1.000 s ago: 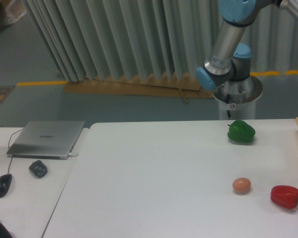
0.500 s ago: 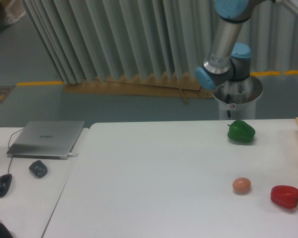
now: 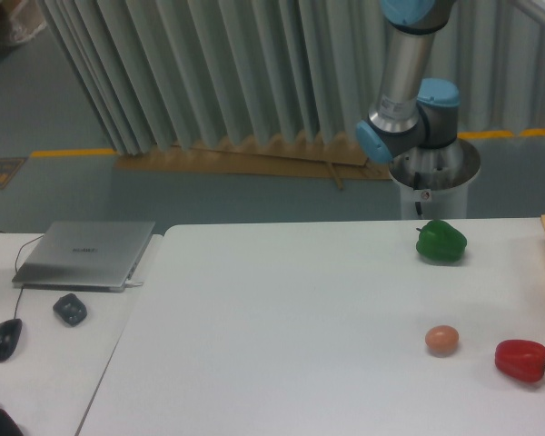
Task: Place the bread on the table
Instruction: 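Carry the held bread back over the table beside the green pepper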
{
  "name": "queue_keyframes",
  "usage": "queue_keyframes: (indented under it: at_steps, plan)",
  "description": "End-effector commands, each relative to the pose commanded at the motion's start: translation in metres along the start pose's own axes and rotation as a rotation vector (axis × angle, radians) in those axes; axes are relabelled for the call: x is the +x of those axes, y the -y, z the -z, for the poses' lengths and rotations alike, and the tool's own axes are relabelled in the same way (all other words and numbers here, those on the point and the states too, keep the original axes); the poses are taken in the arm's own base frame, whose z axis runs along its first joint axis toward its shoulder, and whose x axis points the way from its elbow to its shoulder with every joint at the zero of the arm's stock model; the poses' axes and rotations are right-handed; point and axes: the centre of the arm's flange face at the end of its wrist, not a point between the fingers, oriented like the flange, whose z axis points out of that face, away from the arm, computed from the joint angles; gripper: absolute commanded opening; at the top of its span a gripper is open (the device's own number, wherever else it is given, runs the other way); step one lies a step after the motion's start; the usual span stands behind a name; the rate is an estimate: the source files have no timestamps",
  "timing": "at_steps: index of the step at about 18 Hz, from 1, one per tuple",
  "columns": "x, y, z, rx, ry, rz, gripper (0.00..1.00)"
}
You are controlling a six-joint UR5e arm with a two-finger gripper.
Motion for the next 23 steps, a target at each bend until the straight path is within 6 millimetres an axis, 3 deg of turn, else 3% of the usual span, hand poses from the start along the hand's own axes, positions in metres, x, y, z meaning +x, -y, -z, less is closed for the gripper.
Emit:
queue_keyframes:
  at_steps: [2, 8, 11, 16, 23]
  plan:
    - [0.004, 0.009, 0.002, 0.003, 0.002, 0.049, 0.26]
    - [0.042, 0.069, 0.002, -0.002, 0.008, 0.123, 0.26]
    - [0.057, 0.087, 0.004, 0.013, 0.004, 0.166, 0.26]
    - [0.092, 0.127, -0.008, -0.001, -0.008, 0.193, 0.27]
    - [0.109, 0.147, -0.027, -0.041, -0.011, 0.186, 0.31]
